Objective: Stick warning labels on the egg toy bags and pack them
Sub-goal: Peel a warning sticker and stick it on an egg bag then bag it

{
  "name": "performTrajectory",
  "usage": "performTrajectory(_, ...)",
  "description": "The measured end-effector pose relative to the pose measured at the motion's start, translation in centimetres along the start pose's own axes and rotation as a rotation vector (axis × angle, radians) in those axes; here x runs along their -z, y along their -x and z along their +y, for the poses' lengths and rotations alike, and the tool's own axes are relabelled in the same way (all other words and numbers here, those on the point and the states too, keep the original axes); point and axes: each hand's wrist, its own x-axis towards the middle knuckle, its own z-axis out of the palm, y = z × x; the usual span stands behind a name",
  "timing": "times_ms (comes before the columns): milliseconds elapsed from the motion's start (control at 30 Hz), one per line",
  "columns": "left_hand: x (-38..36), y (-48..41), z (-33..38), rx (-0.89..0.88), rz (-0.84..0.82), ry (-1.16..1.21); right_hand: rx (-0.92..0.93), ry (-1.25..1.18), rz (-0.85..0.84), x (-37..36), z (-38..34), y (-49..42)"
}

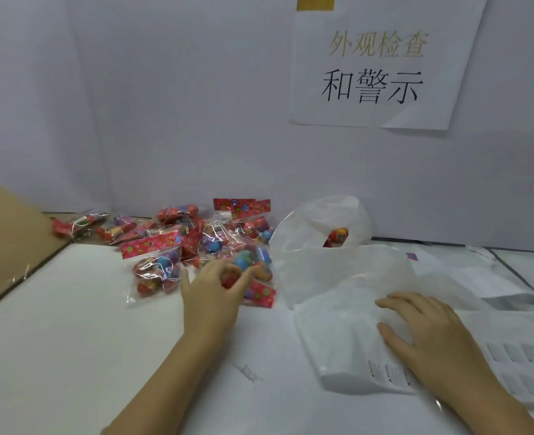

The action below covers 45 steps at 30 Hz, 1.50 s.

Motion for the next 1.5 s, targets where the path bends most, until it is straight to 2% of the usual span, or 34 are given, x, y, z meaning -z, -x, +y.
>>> performTrajectory(133, 1.0, -0.2, 0.1, 0.007, 0.183, 0.180, 0.095, -0.131, 0.159, 0.7, -1.9, 0.2)
performTrajectory(267, 1.7, 0.3, 0.9, -0.286, 0.347, 0.059, 0.094, -0.388, 0.112, 1.5, -3.6, 0.0)
performTrajectory(367, 2.0, 1.0, 2.5, -0.444, 0.401, 0.119, 0.057, -0.538, 0.033, 2.4, -4.4, -0.9)
performTrajectory(433, 2.2, 1.8, 3.6, -0.505, 0.368, 0.246, 0.038, -0.632, -0.043, 2.9, -5.0, -1.8)
performTrajectory(533, 3.1, 2.8, 5.3, -0.540, 0.133, 0.490, -0.048, -0.850, -0.215, 2.8, -6.4, -3.3)
performTrajectory(633, 3.6, 3.0, 5.9, -0.411, -0.091, 0.745, -0.075, -1.148, -0.300, 1.9, -7.1, -4.1)
performTrajectory(767, 4.1, 2.4, 5.8, -0.210, -0.173, 0.943, -0.107, -1.214, -0.289, 1.9, -6.2, -3.6)
performTrajectory(967, 4.7, 2.3, 5.9, -0.079, -0.379, 0.933, -0.142, -1.263, -0.485, 2.7, -6.6, -3.0)
performTrajectory(1133, 4.8, 1.5, 5.6, 0.076, -0.231, 0.839, -0.239, -1.306, -0.444, 3.1, -6.4, -3.0)
performTrajectory(1267, 4.7, 1.3, 5.2, 0.107, -0.240, 0.838, -0.296, -1.412, -0.465, 2.8, -6.7, -2.7)
performTrajectory(1400, 4.2, 1.0, 4.6, 0.234, -0.092, 0.978, -0.414, -1.607, -0.309, 2.7, -7.0, -2.8)
performTrajectory(1467, 3.6, 1.3, 4.9, 0.292, -0.100, 0.991, -0.452, -1.667, -0.244, 2.6, -7.2, -2.8)
performTrajectory(1500, 3.2, 1.6, 5.1, 0.311, -0.153, 0.988, -0.460, -1.697, -0.239, 2.5, -7.4, -2.8)
